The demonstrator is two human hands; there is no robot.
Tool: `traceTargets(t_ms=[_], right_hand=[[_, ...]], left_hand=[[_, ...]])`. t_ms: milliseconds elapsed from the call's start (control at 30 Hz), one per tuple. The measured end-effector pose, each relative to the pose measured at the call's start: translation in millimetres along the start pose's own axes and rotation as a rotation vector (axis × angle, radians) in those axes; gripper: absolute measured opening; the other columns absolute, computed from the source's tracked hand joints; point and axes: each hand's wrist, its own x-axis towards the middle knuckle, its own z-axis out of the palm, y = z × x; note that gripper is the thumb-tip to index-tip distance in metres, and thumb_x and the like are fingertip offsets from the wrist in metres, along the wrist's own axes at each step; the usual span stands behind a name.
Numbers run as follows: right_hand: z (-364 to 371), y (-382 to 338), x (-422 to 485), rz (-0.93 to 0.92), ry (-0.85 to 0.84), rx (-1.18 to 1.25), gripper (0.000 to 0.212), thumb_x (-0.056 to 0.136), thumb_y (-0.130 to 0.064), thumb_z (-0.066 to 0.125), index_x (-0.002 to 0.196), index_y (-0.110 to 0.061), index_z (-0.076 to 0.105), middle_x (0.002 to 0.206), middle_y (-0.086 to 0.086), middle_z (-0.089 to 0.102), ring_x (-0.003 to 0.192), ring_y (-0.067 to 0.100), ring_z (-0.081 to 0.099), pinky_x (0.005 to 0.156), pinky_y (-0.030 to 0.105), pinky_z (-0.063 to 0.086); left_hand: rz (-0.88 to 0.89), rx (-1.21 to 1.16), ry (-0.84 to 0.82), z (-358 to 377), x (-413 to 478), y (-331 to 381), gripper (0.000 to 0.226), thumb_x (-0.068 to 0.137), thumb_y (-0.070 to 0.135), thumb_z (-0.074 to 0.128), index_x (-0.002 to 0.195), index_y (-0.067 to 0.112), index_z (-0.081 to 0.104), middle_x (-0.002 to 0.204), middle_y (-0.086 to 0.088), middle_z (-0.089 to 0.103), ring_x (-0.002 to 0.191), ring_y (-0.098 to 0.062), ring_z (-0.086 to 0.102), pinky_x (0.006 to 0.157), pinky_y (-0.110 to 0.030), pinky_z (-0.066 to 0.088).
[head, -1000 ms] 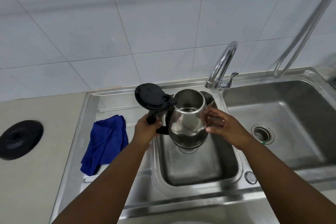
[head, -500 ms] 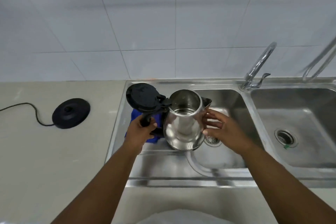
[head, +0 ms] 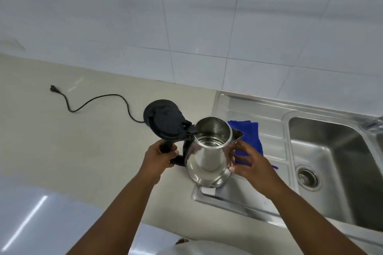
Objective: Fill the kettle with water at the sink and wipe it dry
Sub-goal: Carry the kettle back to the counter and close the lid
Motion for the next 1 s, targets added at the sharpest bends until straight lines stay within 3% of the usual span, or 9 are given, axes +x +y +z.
traceTargets(t_ms=[200, 333, 500, 633, 800, 1000], right_hand=[[66.8, -9.7, 19.6, 0.006, -0.011, -0.007, 0.07, 0.077, -0.002, 0.082, 0.117, -0.052, 0.056, 0.119, -0.019, 0.067, 0.109, 0.007, 0.068, 0.08, 0.022, 0.059], [97.3, -16.5, 25.7, 0.001, 0.017, -0.024, 0.073, 0.077, -0.002, 0.083, 0.112, -0.058, 0.052, 0.124, -0.018, 0.063, 0.112, 0.01, 0.066, 0.09, 0.029, 0.058], [121.3, -23.9, 24.3, 0.011, 0.049, -0.016, 0.072, 0.078, 0.0, 0.082, 0.11, -0.055, 0.049, 0.118, -0.021, 0.061, 0.104, 0.003, 0.064, 0.069, 0.011, 0.056], [130.6, -24.0, 22.9, 0.017, 0.078, -0.016, 0.069, 0.077, -0.001, 0.083, 0.108, -0.053, 0.051, 0.117, -0.022, 0.061, 0.104, 0.004, 0.063, 0.071, 0.015, 0.056], [137.4, -20.9, 19.0, 0.036, 0.106, 0.034, 0.066, 0.077, 0.001, 0.082, 0.109, -0.047, 0.052, 0.116, -0.021, 0.061, 0.103, 0.003, 0.064, 0.068, 0.01, 0.056], [138.2, -20.9, 18.1, 0.035, 0.107, 0.015, 0.065, 0.078, 0.0, 0.082, 0.11, -0.048, 0.05, 0.117, -0.023, 0.059, 0.102, 0.002, 0.062, 0.065, 0.007, 0.054]], left_hand=[[-0.018, 0.012, 0.019, -63.9, 18.1, -2.9, 0.014, 0.084, -0.001, 0.069, 0.089, 0.011, 0.067, 0.094, -0.009, 0.07, 0.092, -0.032, 0.07, 0.076, -0.041, 0.055], [-0.041, 0.01, 0.012, -90.4, 30.1, -4.8, 0.014, 0.084, -0.002, 0.068, 0.091, 0.01, 0.066, 0.097, -0.011, 0.069, 0.095, -0.033, 0.069, 0.077, -0.043, 0.055], [-0.036, 0.024, -0.012, -106.9, 44.2, -1.2, 0.015, 0.086, -0.003, 0.067, 0.097, 0.008, 0.067, 0.1, -0.011, 0.069, 0.092, -0.03, 0.068, 0.078, -0.044, 0.055], [-0.034, 0.056, -0.037, -112.2, 52.1, 3.7, 0.019, 0.087, -0.002, 0.067, 0.103, 0.006, 0.068, 0.102, -0.009, 0.07, 0.094, -0.027, 0.068, 0.085, -0.048, 0.056], [-0.027, 0.091, -0.079, -116.7, 60.6, 4.2, 0.023, 0.086, 0.0, 0.069, 0.108, 0.005, 0.068, 0.102, -0.007, 0.07, 0.095, -0.027, 0.067, 0.082, -0.045, 0.056], [-0.021, 0.101, -0.156, -122.5, 61.8, 3.4, 0.029, 0.087, 0.002, 0.068, 0.114, 0.013, 0.067, 0.113, -0.005, 0.069, 0.111, -0.031, 0.066, 0.087, -0.043, 0.057]])
